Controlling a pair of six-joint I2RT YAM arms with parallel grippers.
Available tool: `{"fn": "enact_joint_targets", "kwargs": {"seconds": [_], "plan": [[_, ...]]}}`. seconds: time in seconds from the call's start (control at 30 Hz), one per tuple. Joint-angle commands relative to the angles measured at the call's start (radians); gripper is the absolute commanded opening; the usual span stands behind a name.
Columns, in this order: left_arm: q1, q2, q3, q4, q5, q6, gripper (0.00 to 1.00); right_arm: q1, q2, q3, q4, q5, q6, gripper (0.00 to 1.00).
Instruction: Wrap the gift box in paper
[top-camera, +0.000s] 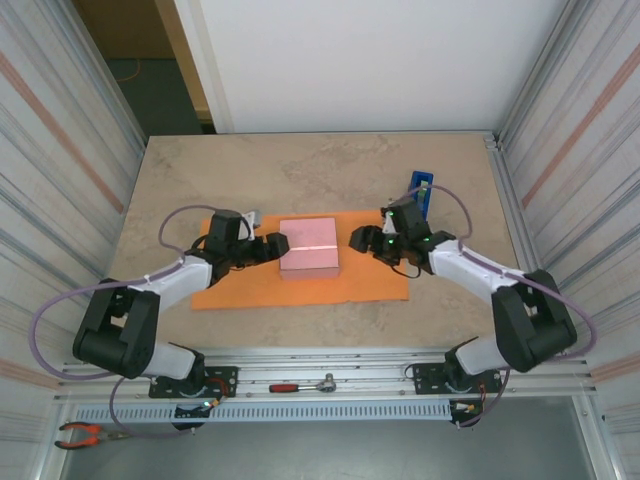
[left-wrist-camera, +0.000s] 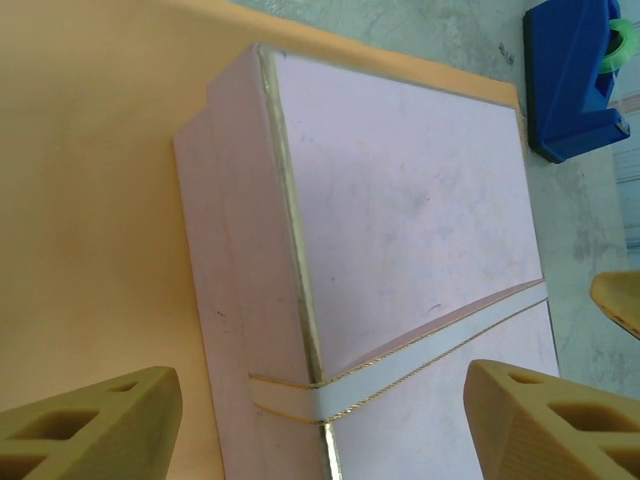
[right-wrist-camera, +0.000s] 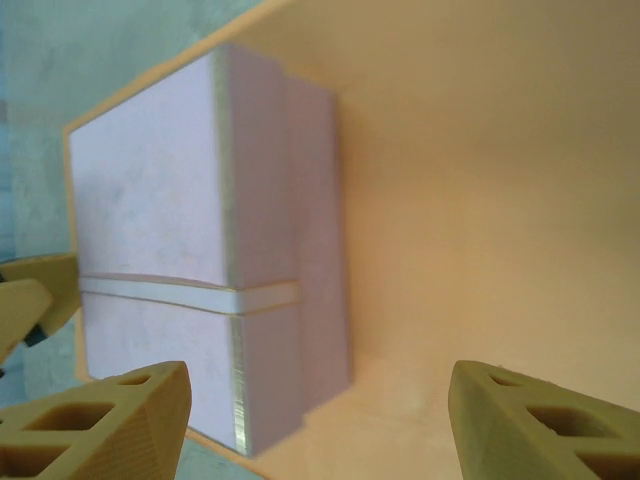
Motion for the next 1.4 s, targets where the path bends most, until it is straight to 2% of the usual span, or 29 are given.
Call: {"fn": "enact_joint_targets", "kwargs": {"seconds": [0.0,0.13,0.27,0.47,0.73,1.0,1.37], "plan": [[0.003,-0.013,0.048,-0.049,0.002,0.045,0.76,-0.075,-0.072,-0.074,-0.154,0.048,-0.026,0.68],[0.004,0.032,0.079,-0.042,0.020,0.042,0.76,-0.164,-0.169,-0.159,-0.213,0.061,-0.033,0.68],[-0.002,0.080,0.113,-0.034,0.033,0.041,0.76,-0.196,-0.215,-0.213,-0.243,0.058,-0.043,0.71],[-0.023,0.120,0.149,-0.031,0.035,0.041,0.76,-0.196,-0.210,-0.256,-0.227,0.050,-0.036,0.72],[-0.015,0.091,0.146,-0.057,0.013,0.053,0.76,-0.192,-0.173,-0.274,-0.176,0.012,-0.029,0.72],[0.016,0.023,0.128,-0.086,0.005,0.060,0.77,-0.150,-0.192,-0.278,-0.107,-0.050,-0.027,0.61],[0.026,-0.015,0.113,-0.088,0.003,0.061,0.78,-0.165,-0.202,-0.295,0.039,-0.068,-0.030,0.67]]}}
